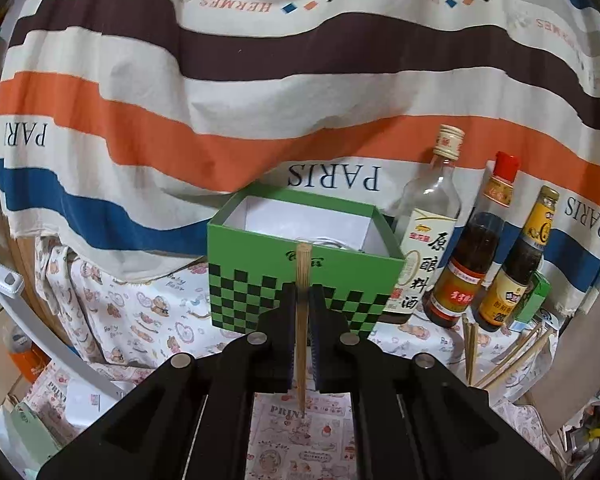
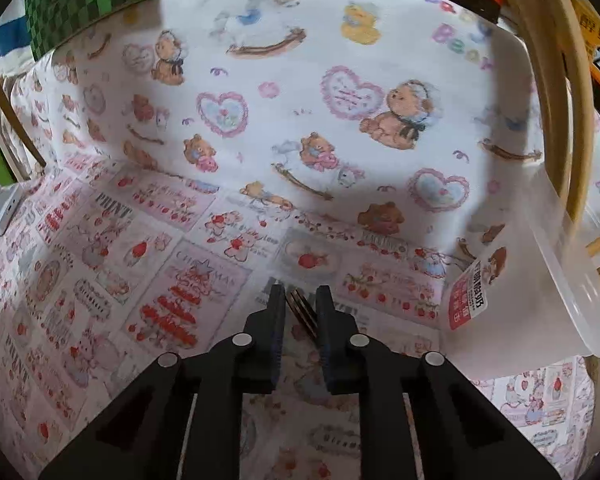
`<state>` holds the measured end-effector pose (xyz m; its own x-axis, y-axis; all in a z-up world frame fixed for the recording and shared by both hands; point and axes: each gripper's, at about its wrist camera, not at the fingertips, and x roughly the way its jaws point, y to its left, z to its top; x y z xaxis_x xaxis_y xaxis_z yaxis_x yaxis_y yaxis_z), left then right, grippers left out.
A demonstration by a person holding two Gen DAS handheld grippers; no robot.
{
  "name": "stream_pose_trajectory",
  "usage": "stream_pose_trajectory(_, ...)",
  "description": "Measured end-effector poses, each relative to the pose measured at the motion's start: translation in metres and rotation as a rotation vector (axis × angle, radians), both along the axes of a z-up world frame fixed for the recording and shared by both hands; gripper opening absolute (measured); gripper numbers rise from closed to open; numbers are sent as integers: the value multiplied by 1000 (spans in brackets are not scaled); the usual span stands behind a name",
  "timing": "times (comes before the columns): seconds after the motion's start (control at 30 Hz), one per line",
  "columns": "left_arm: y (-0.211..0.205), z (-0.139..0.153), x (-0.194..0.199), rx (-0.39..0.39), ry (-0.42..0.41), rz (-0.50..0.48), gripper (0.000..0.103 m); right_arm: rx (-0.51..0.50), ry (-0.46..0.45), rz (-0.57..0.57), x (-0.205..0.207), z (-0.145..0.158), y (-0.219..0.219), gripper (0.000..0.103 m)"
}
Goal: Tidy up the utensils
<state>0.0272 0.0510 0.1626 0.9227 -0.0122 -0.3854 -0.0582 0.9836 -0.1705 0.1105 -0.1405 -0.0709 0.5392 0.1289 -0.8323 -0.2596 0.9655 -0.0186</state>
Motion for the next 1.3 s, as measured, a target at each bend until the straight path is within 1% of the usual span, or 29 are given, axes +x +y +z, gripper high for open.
stream_pose_trajectory(0.07,-3,2,-3,11,-10,-6,5,1,-3,-3,-2,2,-6,5)
stream_pose_trajectory(0.13,-6,4,-5,16,-17,-13,5,17,-11,-5,-4,8,-12,2)
stream_pose_trajectory(0.2,-8,6,-7,16,-22,-17,5,52,-34,-11,-11,21,-21,2)
stream_pose_trajectory(0.27,-9,7,-8,19,-25,-20,5,76,-75,-22,-20,40,-29,2)
stream_pose_trajectory(0.4,-13,9,-12,17,-30,-43,5,191,-166,-19,-41,90,-44,2)
stream_pose_trajectory(0.47,-15,11,-14,-3,-33,-78,5,274,-222,-22,-53,115,-52,2)
stream_pose_trajectory(0.5,-18,12,-16,-13,-35,-100,5,331,-267,-21,-62,131,-61,2)
stream_pose_trajectory(0.53,-20,13,-18,-21,-38,-120,5,363,-298,-20,-66,143,-66,2)
stream_pose_trajectory(0.6,-27,15,-21,-38,-45,-165,5,426,-393,-18,-84,164,-80,2)
stream_pose_trajectory(0.63,-29,16,-23,-61,-58,-181,5,437,-424,-16,-89,171,-85,2)
stream_pose_trajectory(0.7,-30,17,-26,-167,-93,-194,5,437,-466,-29,-97,182,-97,2)
stream_pose_trajectory(0.73,-32,16,-27,-208,-104,-204,5,443,-480,-49,-100,184,-104,2)
stream_pose_trajectory(0.77,-36,14,-28,-231,-116,-218,5,472,-511,-75,-103,187,-115,2)
stream_pose_trajectory(0.8,-41,13,-28,-235,-123,-222,5,502,-538,-90,-107,188,-125,2)
stream_pose_trajectory(0.9,-59,10,-27,-214,-141,-248,5,588,-626,-164,-117,186,-150,2)
stream_pose_trajectory(0.97,-67,8,-29,-235,-154,-254,5,608,-688,-210,-117,180,-164,2)
stream_pose_trajectory(1.0,-70,8,-31,-240,-158,-237,5,616,-685,-214,-114,176,-170,2)
stream_pose_trajectory(1.03,-73,8,-34,-247,-166,-221,5,629,-660,-203,-111,169,-176,2)
stream_pose_trajectory(1.07,-76,9,-37,-259,-176,-223,5,632,-648,-214,-106,163,-179,2)
stream_pose_trajectory(1.13,-82,10,-39,-280,-194,-241,5,629,-664,-276,-102,153,-186,2)
stream_pose_trajectory(1.23,-101,10,-35,-265,-199,-266,5,695,-688,-317,-102,146,-203,2)
stream_pose_trajectory(1.3,-119,11,-27,-252,-194,-278,5,732,-694,-314,-102,145,-212,2)
